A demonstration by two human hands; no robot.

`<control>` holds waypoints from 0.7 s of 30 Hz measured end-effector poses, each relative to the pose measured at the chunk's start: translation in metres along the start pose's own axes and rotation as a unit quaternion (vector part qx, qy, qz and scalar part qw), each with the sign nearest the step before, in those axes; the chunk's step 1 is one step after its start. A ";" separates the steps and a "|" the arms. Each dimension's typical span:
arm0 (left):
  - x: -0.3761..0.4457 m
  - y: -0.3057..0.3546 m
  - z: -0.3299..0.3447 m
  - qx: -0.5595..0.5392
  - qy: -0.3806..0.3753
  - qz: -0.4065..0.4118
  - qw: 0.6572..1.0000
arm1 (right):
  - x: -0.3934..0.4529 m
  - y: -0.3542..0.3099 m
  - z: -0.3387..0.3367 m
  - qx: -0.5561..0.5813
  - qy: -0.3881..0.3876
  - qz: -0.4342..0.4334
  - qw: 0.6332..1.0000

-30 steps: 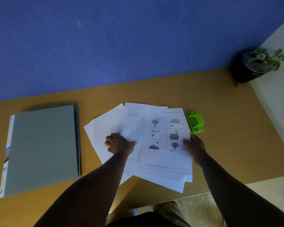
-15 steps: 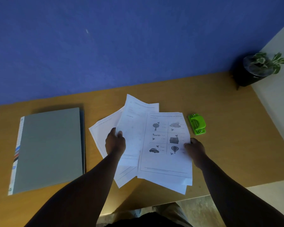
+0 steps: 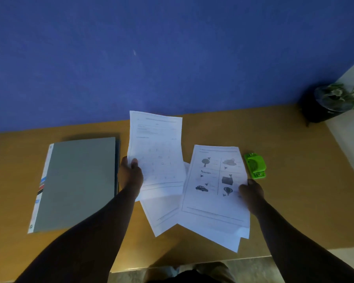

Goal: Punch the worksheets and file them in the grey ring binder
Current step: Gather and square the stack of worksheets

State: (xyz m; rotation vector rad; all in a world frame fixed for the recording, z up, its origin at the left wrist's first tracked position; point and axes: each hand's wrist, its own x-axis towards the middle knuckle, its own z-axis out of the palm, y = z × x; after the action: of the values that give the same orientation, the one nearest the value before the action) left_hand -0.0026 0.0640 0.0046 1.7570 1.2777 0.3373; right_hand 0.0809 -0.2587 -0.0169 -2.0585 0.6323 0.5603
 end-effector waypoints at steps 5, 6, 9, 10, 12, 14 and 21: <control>0.006 0.004 -0.011 -0.031 0.075 0.000 0.997 | 0.003 0.000 0.002 -0.015 0.005 -0.008 1.000; 0.007 0.005 -0.013 -0.033 0.090 0.002 0.995 | 0.003 0.001 0.002 -0.017 0.005 -0.009 1.000; 0.008 0.007 -0.019 -0.047 0.117 0.009 0.992 | 0.002 0.001 0.002 -0.017 0.005 -0.011 1.000; 0.010 0.005 -0.020 -0.050 0.117 0.012 0.992 | 0.001 0.000 0.002 -0.014 0.003 -0.012 1.000; 0.012 0.002 -0.022 -0.053 0.102 0.009 0.993 | -0.002 -0.003 0.002 -0.008 -0.002 -0.015 1.000; 0.013 -0.001 -0.022 -0.055 0.076 0.003 0.996 | -0.006 -0.006 0.003 0.000 -0.010 -0.019 1.000; -0.001 -0.002 -0.010 -0.080 -0.032 0.007 0.996 | -0.004 -0.016 0.018 0.041 -0.037 -0.032 0.998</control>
State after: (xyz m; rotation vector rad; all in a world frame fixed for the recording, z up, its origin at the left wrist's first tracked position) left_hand -0.0115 0.0681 0.0088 1.6288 1.1613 0.3767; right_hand 0.0853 -0.2356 -0.0141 -1.9649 0.5357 0.5613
